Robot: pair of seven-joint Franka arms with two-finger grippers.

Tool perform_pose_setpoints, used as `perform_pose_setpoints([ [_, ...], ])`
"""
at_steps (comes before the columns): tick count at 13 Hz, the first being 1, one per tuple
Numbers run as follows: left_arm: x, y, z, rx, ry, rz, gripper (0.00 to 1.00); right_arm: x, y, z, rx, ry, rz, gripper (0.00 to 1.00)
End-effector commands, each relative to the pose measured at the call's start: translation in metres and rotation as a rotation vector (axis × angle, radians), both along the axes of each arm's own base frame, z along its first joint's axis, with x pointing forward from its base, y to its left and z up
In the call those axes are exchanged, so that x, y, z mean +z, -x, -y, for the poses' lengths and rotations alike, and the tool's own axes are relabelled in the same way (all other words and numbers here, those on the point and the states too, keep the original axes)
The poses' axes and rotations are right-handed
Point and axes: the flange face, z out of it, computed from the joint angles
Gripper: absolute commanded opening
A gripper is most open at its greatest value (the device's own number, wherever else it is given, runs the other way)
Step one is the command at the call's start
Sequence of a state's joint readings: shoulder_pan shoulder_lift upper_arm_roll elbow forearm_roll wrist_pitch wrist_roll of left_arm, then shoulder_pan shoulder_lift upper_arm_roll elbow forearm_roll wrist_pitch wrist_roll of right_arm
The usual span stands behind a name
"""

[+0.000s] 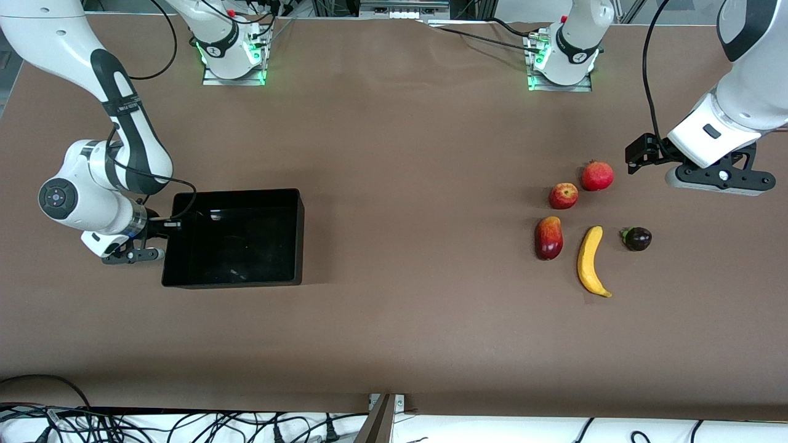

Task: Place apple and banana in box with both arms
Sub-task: 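Push the black box toward the fruit with the right gripper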

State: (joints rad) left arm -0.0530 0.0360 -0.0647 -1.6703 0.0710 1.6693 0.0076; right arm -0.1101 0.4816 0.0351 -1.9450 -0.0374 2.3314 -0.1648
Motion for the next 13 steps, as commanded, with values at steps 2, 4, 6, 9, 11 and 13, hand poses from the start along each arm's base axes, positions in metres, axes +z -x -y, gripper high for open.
perform_pose_setpoints([
  [2,0.007,0.002,0.002,0.009,0.018,-0.003,1.00,0.039,-0.002,-0.004,0.023,-0.008,-0.005,0.00],
  [4,0.007,0.002,0.001,0.011,0.018,-0.003,1.00,0.090,-0.024,-0.050,0.079,-0.055,-0.012,0.00],
  [6,0.007,0.002,0.001,0.011,0.018,-0.003,1.00,0.137,-0.043,-0.103,0.130,-0.094,-0.003,0.00],
  [9,0.007,0.002,0.001,0.011,0.018,-0.003,1.00,0.155,-0.038,-0.213,0.120,-0.111,-0.010,0.00],
  [11,0.007,0.002,0.001,0.011,0.018,-0.003,1.00,0.155,-0.024,-0.294,0.078,-0.103,-0.009,0.00],
  [13,0.007,0.002,0.001,0.011,0.018,-0.003,1.00,0.142,-0.009,-0.380,-0.003,-0.122,-0.022,0.00],
])
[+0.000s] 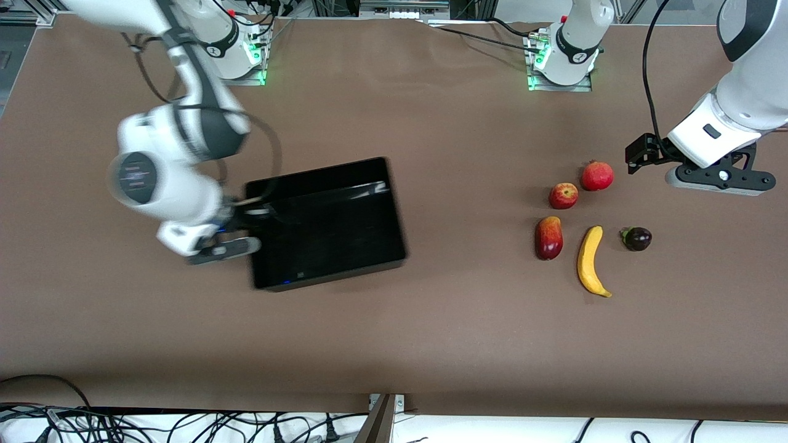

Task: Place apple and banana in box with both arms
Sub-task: 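Push the black box toward the fruit with the right gripper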

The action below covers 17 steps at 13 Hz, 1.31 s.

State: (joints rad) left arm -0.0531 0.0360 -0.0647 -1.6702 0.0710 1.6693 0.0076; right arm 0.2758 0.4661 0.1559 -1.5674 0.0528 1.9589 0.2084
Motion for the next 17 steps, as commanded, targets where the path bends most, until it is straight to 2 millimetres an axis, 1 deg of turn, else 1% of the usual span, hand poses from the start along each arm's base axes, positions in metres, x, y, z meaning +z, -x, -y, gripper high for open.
perform_pose_setpoints([
  [1,0.007,0.002,0.001,0.011,0.018,-0.003,1.00,-0.013,0.008,-0.103,-0.104,-0.036,-0.019,0.00],
  [2,0.007,0.002,0.001,0.009,0.018,-0.003,1.00,-0.023,0.016,-0.142,-0.135,-0.036,-0.020,0.00],
  [4,0.007,0.002,0.001,0.009,0.018,-0.003,1.00,-0.045,0.029,-0.195,-0.178,-0.041,-0.025,0.00],
  [6,0.007,0.002,0.001,0.009,0.016,-0.003,1.00,-0.068,0.046,-0.233,-0.191,-0.045,-0.013,0.00],
  [7,0.007,0.002,0.001,0.011,0.016,-0.003,1.00,-0.075,0.055,-0.248,-0.204,-0.053,0.004,0.00],
  [9,0.007,0.002,0.001,0.009,0.016,-0.003,1.00,-0.095,0.067,-0.268,-0.217,-0.067,0.025,0.00],
  [13,0.007,0.002,0.001,0.011,0.018,-0.003,1.00,-0.128,0.072,-0.279,-0.231,-0.077,0.056,0.00],
  [14,0.007,0.002,0.001,0.011,0.018,-0.003,1.00,-0.133,0.075,-0.283,-0.226,-0.078,0.062,0.00],
  [15,0.007,0.002,0.001,0.009,0.018,-0.003,1.00,-0.137,0.074,-0.281,-0.227,-0.072,0.064,0.00],
  [17,0.007,0.002,0.001,0.011,0.018,-0.003,1.00,-0.139,0.075,-0.282,-0.226,-0.073,0.065,0.00],
])
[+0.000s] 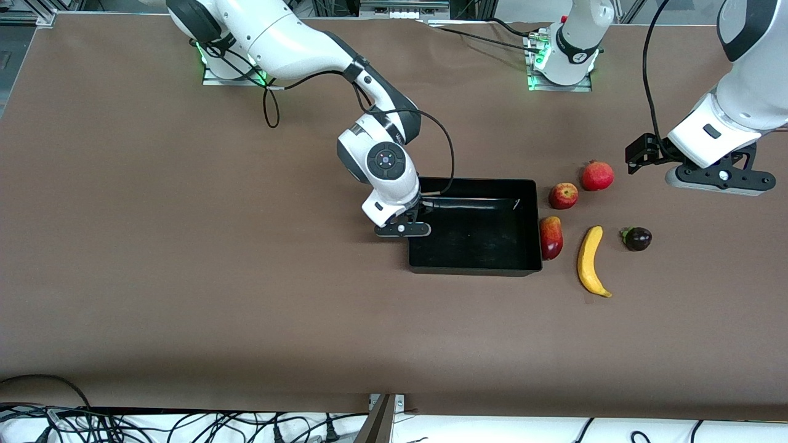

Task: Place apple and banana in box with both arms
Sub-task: 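Push the black box toward the fruit with the right gripper, then withdraw the right gripper while the left gripper reaches the red apple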

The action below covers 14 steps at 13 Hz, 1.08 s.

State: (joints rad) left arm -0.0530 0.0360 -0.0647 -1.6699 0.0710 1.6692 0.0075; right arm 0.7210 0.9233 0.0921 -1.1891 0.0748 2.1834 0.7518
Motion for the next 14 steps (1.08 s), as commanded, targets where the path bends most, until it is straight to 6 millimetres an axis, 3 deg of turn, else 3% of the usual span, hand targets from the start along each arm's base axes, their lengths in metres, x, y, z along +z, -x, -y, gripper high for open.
perform_pose_setpoints([
  [1,0.007,0.002,0.001,0.011,0.018,-0.003,1.00,-0.001,-0.002,-0.009,-0.012,-0.019,0.020,0.00],
  [3,0.007,0.002,0.001,0.011,0.018,-0.003,1.00,0.002,-0.004,-0.008,0.001,-0.019,0.029,0.25],
  [4,0.007,0.002,0.001,0.011,0.018,-0.003,1.00,0.006,-0.006,-0.006,0.004,-0.015,0.038,0.59],
  [5,0.006,0.001,0.001,0.011,0.018,-0.006,1.00,0.013,-0.009,-0.004,0.013,-0.009,0.050,1.00],
  [7,0.003,0.001,0.001,0.012,0.019,-0.011,1.00,0.032,-0.017,0.008,0.016,0.014,0.048,1.00],
  [9,-0.004,0.003,0.004,0.008,0.037,-0.054,1.00,0.087,-0.034,0.032,0.058,0.033,0.080,1.00],
  [10,-0.008,0.008,0.005,0.002,0.032,-0.095,1.00,0.113,-0.048,0.055,0.071,0.046,0.093,1.00],
  [12,-0.025,0.012,0.008,0.001,0.061,-0.177,1.00,0.171,-0.085,0.123,0.048,0.052,0.105,1.00],
  [14,-0.060,0.005,0.012,-0.003,0.065,-0.253,1.00,0.222,-0.104,0.193,0.111,0.027,0.069,1.00],
])
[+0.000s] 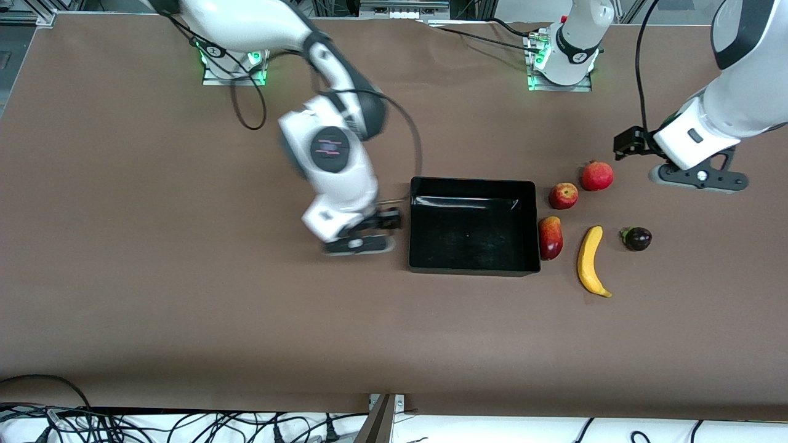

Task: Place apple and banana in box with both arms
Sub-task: 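Withdraw the right gripper while the left gripper reaches the red apple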

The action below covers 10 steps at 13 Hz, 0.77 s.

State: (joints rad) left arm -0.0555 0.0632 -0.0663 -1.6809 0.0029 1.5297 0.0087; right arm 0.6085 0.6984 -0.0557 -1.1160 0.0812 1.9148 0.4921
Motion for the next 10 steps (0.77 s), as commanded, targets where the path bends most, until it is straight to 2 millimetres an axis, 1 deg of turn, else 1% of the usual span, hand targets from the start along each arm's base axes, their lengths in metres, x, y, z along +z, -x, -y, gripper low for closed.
perform_pose_setpoints([
  [1,-0.052,-0.013,0.016,-0.032,0.018,-0.093,1.00,0.065,-0.014,0.089,0.066,-0.053,-0.069,1.00],
  [2,-0.070,-0.020,0.024,-0.042,0.020,-0.091,1.00,0.086,-0.014,0.122,0.069,-0.045,-0.090,1.00],
  [3,-0.086,-0.022,0.029,-0.050,0.022,-0.082,1.00,0.102,-0.011,0.150,0.078,-0.033,-0.113,1.00],
  [4,-0.109,-0.021,0.029,-0.049,0.024,-0.071,1.00,0.117,-0.006,0.175,0.087,-0.021,-0.122,1.00],
  [5,-0.136,-0.016,0.030,-0.048,0.025,-0.062,1.00,0.129,0.001,0.201,0.089,-0.013,-0.125,1.00],
  [6,-0.159,-0.011,0.033,-0.058,0.020,-0.035,1.00,0.141,0.010,0.217,0.089,-0.012,-0.119,1.00],
  [7,-0.178,-0.009,0.031,-0.094,-0.025,0.002,1.00,0.150,0.018,0.235,0.075,-0.009,-0.118,1.00],
  [8,-0.205,-0.003,0.029,-0.127,-0.060,0.008,1.00,0.158,0.032,0.249,0.064,-0.008,-0.123,1.00],
  [10,-0.253,0.017,0.023,-0.138,-0.049,0.051,1.00,0.163,0.056,0.276,0.040,0.003,-0.122,1.00],
])
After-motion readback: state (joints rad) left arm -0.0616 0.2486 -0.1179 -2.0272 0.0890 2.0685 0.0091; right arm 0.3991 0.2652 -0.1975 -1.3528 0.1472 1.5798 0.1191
